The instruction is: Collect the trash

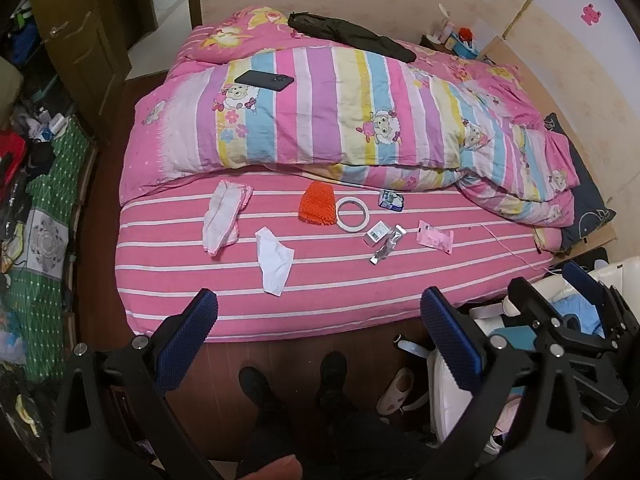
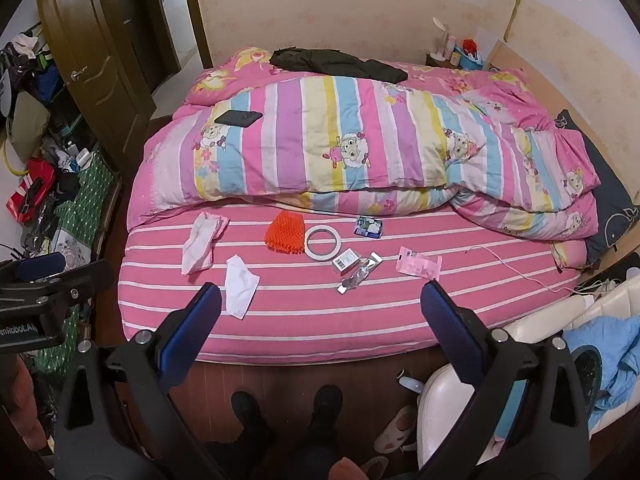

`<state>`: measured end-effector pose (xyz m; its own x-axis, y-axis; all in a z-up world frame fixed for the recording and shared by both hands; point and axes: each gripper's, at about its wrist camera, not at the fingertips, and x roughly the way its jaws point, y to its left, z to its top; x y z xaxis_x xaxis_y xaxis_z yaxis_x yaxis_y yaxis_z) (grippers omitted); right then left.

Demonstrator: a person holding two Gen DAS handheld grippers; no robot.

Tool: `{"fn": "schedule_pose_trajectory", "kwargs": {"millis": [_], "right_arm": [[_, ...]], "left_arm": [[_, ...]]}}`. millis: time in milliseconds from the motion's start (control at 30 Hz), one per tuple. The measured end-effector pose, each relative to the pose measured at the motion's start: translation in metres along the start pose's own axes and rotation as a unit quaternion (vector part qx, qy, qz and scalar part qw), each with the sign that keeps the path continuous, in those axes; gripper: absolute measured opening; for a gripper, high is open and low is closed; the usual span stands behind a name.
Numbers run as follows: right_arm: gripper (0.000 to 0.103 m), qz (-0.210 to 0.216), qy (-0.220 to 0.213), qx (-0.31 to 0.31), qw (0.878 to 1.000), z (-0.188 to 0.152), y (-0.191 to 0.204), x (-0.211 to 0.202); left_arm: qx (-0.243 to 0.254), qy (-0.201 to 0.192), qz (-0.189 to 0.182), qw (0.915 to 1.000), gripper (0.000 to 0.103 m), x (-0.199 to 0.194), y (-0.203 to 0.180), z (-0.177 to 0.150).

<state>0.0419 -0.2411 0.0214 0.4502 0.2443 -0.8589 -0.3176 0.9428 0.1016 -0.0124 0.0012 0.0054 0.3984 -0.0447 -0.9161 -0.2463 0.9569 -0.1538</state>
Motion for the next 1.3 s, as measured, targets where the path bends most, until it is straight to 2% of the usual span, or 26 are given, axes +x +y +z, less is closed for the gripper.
{"fn": "schedule_pose_trajectory", "kwargs": {"millis": [1300], "right_arm": [[0.099, 0.002, -0.003, 0.004, 1.0, -0.013, -0.003, -0.007]], "left_arm": [[0.0, 0.0, -0.003, 1.0, 0.098, -0.005, -0.001, -0.013]]}}
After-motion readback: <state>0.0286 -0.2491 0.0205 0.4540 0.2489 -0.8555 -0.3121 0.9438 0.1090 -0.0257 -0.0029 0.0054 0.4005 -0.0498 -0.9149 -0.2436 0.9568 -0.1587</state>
